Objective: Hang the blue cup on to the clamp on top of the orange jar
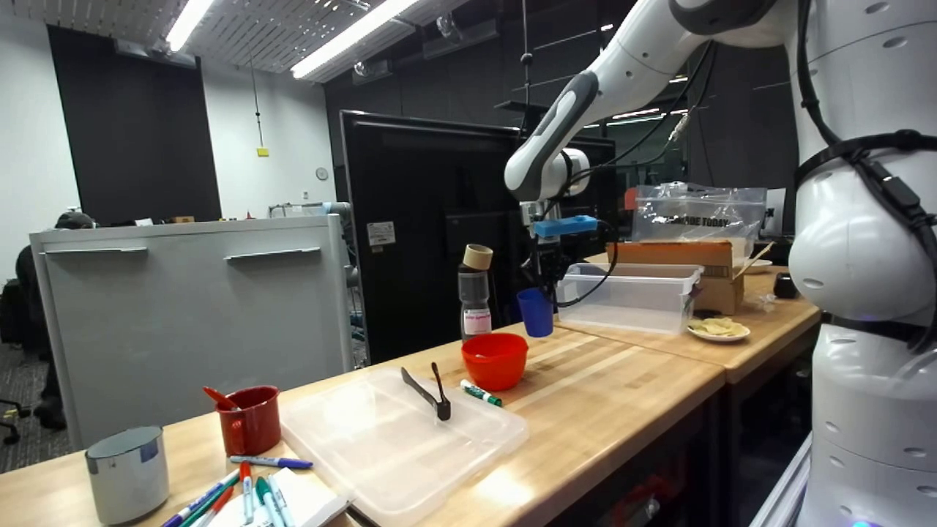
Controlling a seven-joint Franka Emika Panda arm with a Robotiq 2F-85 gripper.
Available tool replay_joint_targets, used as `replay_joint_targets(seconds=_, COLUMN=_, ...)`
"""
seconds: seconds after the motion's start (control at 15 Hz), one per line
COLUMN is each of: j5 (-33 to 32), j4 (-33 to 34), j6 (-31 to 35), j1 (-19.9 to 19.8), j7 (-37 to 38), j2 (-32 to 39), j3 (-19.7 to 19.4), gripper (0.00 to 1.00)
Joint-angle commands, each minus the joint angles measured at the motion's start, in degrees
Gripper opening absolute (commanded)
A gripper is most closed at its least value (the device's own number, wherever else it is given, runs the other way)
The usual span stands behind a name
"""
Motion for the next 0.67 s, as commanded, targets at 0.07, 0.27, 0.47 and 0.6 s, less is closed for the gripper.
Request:
replay_joint_targets(seconds=0.07, j5=0.00, j4=-0.07, j6=0.17, j1=-0.22, j7=0.16, j2=-0.07, j3=-0.06, gripper=0.04)
replay_joint_targets(seconds=0.27, j5=0.00, j4=-0.12, j6=0.26, j1=-0.18, j7=0.29, j2=-0.14, j3=-0.03, gripper=0.04)
replay_joint_targets(seconds=0.47, j5=0.19, j4=0.01, j6=-0.01, j1=-0.21, j7=0.18, j2=-0.04, j3=-0.02, gripper=0.01)
replay_joint_targets(seconds=0.6, j5=0.00, j4=-0.16, j6=0.23, j1=-0.18, j7=0.20, j2=0.07, j3=-0.03, gripper=0.04)
